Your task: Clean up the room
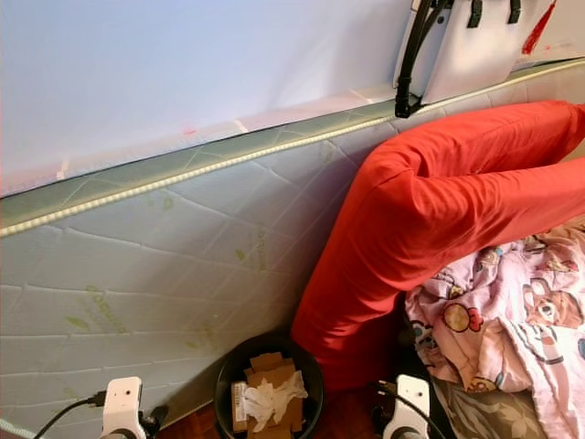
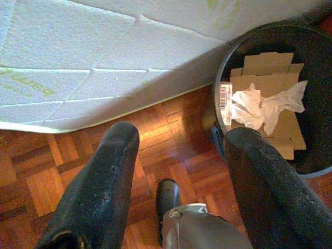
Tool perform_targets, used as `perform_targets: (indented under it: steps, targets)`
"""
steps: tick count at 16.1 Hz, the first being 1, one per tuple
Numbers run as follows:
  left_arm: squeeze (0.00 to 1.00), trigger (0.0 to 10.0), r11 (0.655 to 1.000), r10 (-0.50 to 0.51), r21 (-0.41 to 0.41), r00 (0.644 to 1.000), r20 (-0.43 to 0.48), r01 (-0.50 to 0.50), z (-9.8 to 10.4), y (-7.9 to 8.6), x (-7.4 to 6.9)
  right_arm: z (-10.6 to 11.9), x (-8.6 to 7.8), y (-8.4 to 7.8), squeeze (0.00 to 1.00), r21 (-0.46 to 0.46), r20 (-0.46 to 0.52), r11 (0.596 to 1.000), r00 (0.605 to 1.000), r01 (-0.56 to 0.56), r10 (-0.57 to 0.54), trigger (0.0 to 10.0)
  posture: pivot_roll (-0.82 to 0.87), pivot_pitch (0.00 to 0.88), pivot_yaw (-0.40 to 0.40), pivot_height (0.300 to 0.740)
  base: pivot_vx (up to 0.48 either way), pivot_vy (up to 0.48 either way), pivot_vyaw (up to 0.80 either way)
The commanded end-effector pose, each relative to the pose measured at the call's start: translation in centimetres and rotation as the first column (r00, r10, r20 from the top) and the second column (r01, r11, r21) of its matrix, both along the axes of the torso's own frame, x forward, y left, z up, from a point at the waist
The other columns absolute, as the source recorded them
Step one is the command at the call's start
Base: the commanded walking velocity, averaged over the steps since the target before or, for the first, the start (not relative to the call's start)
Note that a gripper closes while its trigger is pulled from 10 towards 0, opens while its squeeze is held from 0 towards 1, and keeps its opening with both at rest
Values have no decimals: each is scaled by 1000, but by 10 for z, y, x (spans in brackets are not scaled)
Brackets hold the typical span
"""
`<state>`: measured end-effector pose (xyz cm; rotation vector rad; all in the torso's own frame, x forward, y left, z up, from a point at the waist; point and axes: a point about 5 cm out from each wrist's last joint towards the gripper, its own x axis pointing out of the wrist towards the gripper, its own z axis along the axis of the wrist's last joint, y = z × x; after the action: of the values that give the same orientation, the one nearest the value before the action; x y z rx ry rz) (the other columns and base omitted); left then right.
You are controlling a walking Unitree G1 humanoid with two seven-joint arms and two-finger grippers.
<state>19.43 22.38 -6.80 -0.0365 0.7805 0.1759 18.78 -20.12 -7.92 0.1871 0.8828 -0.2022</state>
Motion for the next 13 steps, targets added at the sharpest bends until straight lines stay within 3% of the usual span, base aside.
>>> perform_targets:
  steps: [1,5,10,13]
  targets:
    - [0,10000,1000,15,9,1000,-6,-15,-2,1,-3,-1,-2,-3,0,-3,-16,1000,1000,3,-3,10000,87,30,-55,740,0,0,-638]
    - [0,10000,1000,6,21,1000,2,-6,0,2,-1,-1,-5,-9,0,-6,-26,1000,1000,5,-6,10000,87,36,-56,740,0,-324,-638]
    - [0,10000,1000,23,13,1000,11,-23,0,2,-1,-6,-30,-36,0,-24,-62,999,997,33,-35,10000,90,41,-61,740,0,0,-631]
    - [0,10000,1000,28,9,999,15,-28,0,2,-1,-8,-36,-38,0,-23,-71,999,997,31,-32,10000,91,42,-63,740,0,0,-625]
